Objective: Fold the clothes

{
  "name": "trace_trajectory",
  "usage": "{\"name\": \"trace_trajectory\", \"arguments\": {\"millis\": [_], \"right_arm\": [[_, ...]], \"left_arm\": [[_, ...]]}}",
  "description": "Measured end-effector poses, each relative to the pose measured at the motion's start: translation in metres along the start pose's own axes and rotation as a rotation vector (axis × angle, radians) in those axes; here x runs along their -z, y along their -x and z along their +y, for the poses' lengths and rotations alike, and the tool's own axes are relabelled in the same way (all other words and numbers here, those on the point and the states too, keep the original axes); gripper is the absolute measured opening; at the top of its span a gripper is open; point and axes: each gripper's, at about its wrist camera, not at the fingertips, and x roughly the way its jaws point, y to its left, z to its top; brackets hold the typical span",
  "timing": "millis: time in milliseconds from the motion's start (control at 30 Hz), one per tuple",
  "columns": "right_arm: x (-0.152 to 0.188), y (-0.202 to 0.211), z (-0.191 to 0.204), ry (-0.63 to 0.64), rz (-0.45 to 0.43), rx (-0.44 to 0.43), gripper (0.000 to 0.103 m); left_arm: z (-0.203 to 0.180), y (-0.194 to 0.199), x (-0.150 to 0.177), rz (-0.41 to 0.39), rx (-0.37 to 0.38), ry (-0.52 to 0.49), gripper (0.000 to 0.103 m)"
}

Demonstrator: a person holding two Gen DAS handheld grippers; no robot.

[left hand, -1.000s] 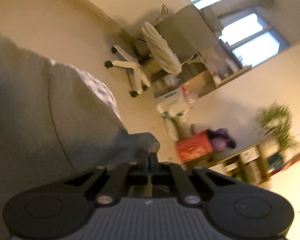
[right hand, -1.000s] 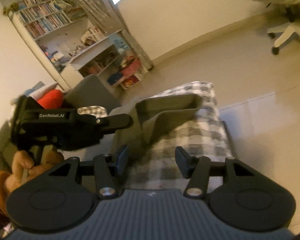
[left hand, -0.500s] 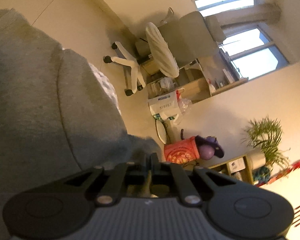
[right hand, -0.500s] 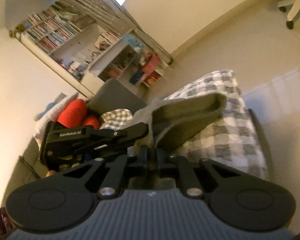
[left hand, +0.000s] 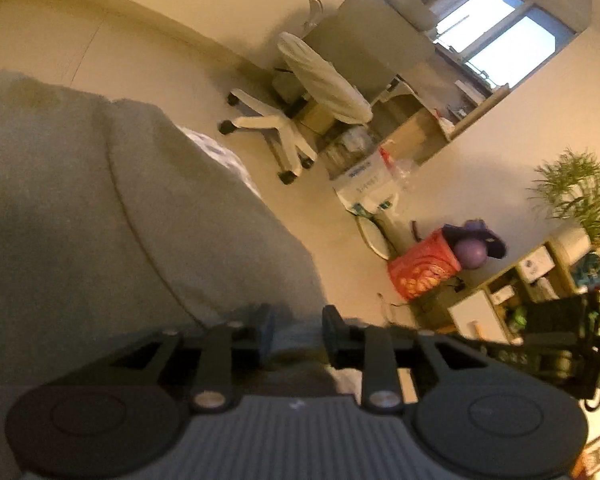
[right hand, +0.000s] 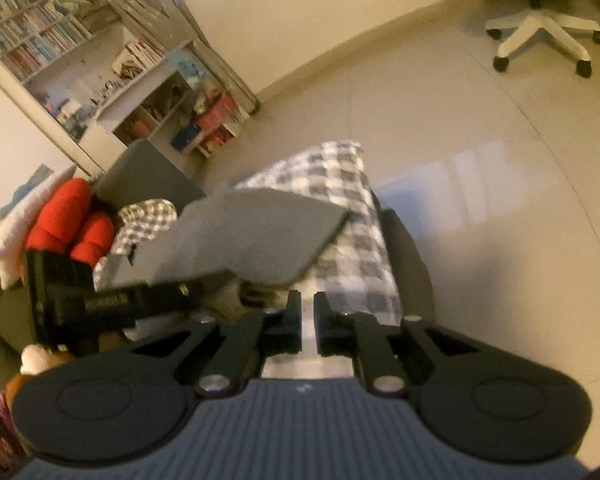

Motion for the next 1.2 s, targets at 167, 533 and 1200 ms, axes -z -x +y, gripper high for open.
{"name": "trace_trajectory", "arguments": {"millis": [167, 533, 1200], "right_arm": [[-0.01, -0.009, 0.03, 0.051, -0.02, 0.003, 0.033], [-0.009, -0.05, 0.101, 0.189, -0.041, -0.008, 0.042], [0.006, -0.081, 0.113, 0.26, -0.046, 0.192, 0.057]], "left_arm": [[-0.018, 0.034, 0.007, -0.049, -0.042, -0.133, 0.032], [0.016, 0.148, -0.002, -0.261, -0.482, -0.175, 0.041], [0.117, 0.34, 0.019, -0.464, -0.987, 0.038, 0.047]]}}
